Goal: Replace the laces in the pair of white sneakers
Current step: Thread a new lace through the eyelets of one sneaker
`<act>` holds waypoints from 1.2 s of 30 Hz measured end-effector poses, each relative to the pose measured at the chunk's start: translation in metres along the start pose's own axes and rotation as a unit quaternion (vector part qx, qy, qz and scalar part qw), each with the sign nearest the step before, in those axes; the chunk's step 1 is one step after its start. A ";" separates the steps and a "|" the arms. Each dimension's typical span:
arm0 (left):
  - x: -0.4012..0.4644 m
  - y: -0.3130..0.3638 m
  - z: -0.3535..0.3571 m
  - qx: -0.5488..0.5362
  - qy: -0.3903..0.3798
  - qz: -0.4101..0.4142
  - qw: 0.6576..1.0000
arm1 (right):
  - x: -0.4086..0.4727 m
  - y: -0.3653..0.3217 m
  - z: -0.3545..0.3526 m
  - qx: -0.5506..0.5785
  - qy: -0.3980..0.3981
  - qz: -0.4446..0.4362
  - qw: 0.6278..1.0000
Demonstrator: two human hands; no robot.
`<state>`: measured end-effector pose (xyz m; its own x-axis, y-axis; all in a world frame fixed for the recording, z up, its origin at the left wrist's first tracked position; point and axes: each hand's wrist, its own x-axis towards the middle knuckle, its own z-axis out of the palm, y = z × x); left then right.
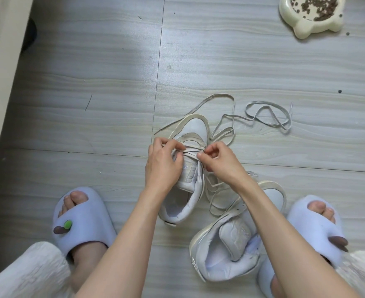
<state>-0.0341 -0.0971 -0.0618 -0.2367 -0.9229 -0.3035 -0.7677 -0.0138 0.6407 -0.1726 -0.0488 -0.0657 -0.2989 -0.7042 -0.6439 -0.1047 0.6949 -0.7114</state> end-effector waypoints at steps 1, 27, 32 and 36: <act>0.000 0.000 0.000 -0.002 0.001 -0.001 1.000 | 0.000 0.000 -0.001 0.009 -0.009 0.005 1.000; -0.001 -0.002 0.004 -0.044 0.028 0.016 0.999 | -0.017 0.008 -0.039 0.056 -0.091 0.036 0.994; 0.000 -0.001 0.005 -0.041 0.044 0.012 0.998 | -0.021 0.008 -0.037 0.068 -0.080 0.026 0.994; 0.002 0.000 0.008 -0.052 0.039 0.004 0.998 | -0.024 0.007 -0.038 0.031 -0.092 0.030 0.995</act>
<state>-0.0392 -0.0960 -0.0683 -0.1922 -0.9501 -0.2458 -0.6999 -0.0429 0.7130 -0.2018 -0.0212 -0.0446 -0.1227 -0.6805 -0.7224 -0.0316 0.7302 -0.6825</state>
